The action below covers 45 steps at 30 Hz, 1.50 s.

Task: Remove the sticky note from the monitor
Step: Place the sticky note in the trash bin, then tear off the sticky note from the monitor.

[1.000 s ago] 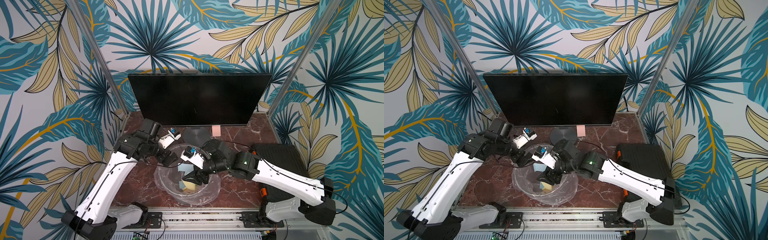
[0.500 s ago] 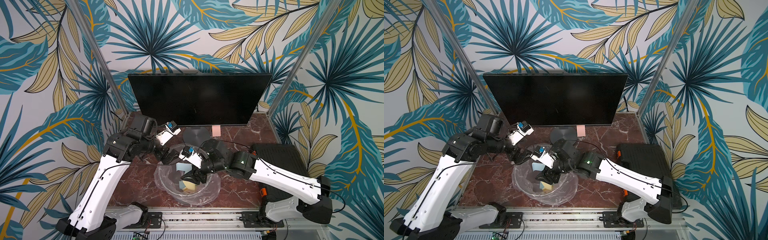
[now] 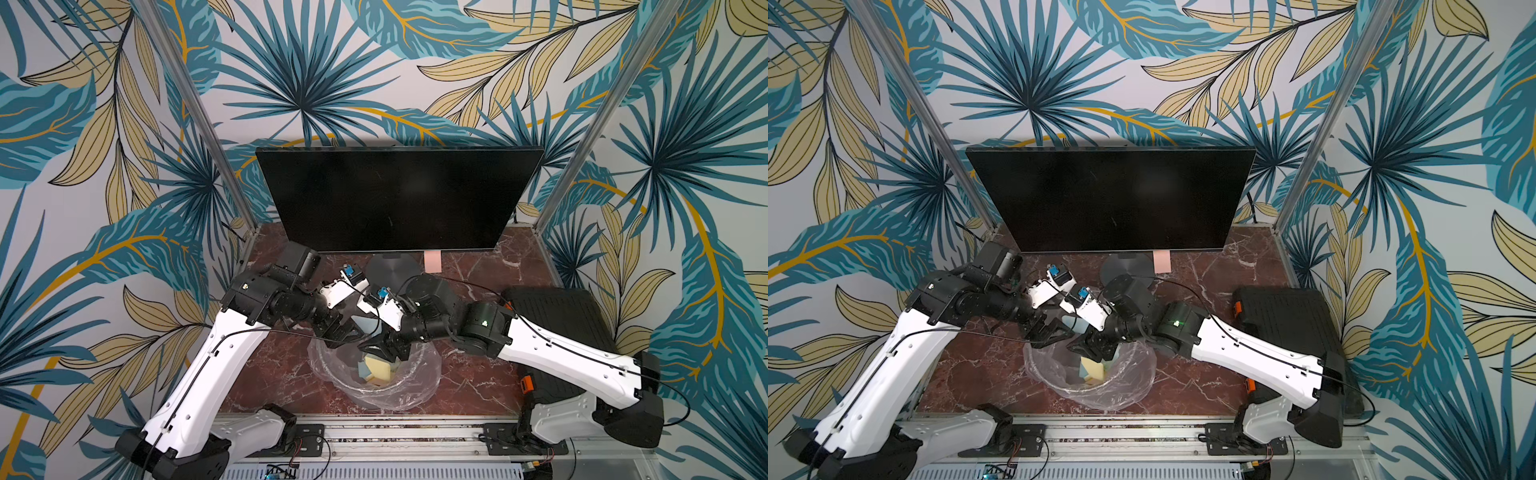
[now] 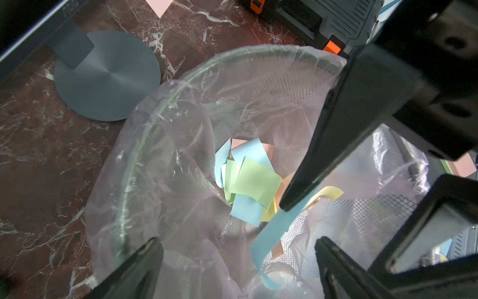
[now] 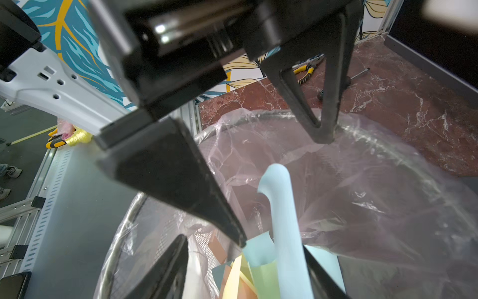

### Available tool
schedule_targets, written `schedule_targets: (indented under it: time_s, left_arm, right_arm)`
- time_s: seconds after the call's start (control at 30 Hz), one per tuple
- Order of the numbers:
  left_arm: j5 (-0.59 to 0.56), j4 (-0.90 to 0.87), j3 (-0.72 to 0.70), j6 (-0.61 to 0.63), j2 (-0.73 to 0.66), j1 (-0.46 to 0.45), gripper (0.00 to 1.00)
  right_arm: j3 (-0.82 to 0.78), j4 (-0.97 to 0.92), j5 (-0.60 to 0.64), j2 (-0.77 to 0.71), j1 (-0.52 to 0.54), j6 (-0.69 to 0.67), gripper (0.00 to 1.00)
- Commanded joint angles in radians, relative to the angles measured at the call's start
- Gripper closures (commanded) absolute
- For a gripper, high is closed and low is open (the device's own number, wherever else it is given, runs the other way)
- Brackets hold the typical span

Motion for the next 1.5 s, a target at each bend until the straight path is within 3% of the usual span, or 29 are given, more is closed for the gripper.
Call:
schedule_targets:
  time_s: [0.0, 0.23, 0.57, 0.77, 0.93, 1.3, 1.47]
  left_arm:
    - [-0.071, 0.036, -0.024, -0.005, -0.038, -0.002, 0.05]
    - [-0.175, 0.111, -0.013, -0.051, -0.028, -0.002, 0.06]
    - [-0.170, 0.119, -0.009, -0.065, -0.020, -0.002, 0.06]
    - [-0.166, 0.115, -0.009, -0.058, -0.028, -0.002, 0.05]
    - [-0.238, 0.112, -0.013, -0.034, -0.028, -0.003, 0.06]
    - [-0.329, 0.144, -0.081, -0.040, 0.008, -0.003, 0.11]
    - [-0.333, 0.155, -0.114, -0.040, 0.023, -0.003, 0.16]
  right_arm:
    - [0.009, 0.030, -0.006, -0.018, -0.003, 0.010, 0.38]
    - [-0.020, 0.025, -0.053, -0.048, -0.004, 0.006, 0.38]
    - [-0.075, 0.028, -0.069, -0.124, -0.005, 0.006, 0.38]
    - [-0.093, 0.053, 0.061, -0.164, -0.012, 0.039, 0.38]
    - [-0.113, 0.080, 0.149, -0.207, -0.058, 0.102, 0.38]
    - [-0.261, 0.119, 0.352, -0.330, -0.390, 0.414, 0.38]
    - [-0.385, 0.204, 0.284, -0.336, -0.555, 0.584, 0.36]
